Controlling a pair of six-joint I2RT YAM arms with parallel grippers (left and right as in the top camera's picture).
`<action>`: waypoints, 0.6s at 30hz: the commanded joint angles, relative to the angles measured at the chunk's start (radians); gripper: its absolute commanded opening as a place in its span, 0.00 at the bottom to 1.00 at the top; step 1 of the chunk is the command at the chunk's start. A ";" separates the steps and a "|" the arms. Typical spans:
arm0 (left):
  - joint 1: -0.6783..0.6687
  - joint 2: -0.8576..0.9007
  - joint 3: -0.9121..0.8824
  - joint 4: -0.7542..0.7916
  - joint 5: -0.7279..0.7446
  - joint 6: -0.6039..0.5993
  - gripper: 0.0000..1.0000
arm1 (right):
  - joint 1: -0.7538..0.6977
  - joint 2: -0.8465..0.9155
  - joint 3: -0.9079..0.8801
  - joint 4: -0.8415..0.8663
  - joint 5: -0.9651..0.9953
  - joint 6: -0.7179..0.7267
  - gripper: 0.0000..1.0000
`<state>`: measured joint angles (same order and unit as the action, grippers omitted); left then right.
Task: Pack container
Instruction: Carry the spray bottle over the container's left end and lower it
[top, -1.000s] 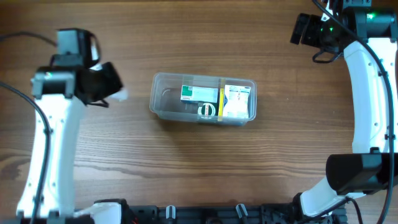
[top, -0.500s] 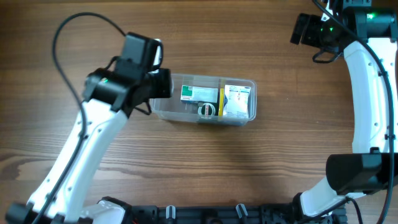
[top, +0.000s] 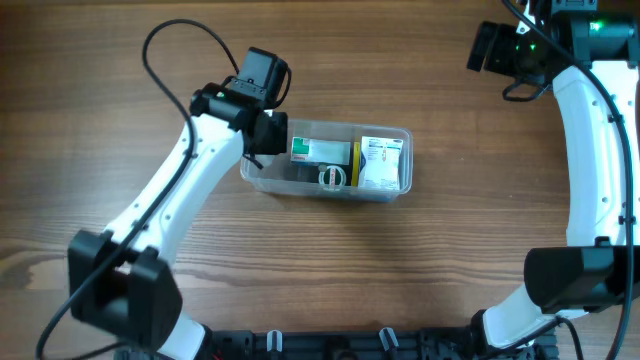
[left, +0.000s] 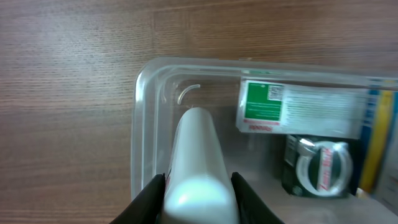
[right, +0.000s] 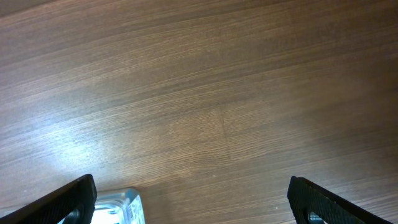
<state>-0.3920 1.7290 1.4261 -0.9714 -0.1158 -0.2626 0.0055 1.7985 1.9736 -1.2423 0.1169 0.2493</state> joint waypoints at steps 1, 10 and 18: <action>-0.003 0.052 0.019 0.030 -0.032 0.024 0.28 | 0.001 -0.001 0.008 0.002 0.017 0.013 1.00; -0.003 0.115 0.019 0.065 -0.040 0.024 0.29 | 0.001 -0.001 0.008 0.002 0.018 0.013 1.00; -0.003 0.117 0.013 0.074 -0.039 0.024 0.36 | 0.001 -0.001 0.008 0.003 0.017 0.013 1.00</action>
<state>-0.3920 1.8412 1.4261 -0.9066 -0.1345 -0.2466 0.0055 1.7985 1.9736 -1.2423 0.1169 0.2493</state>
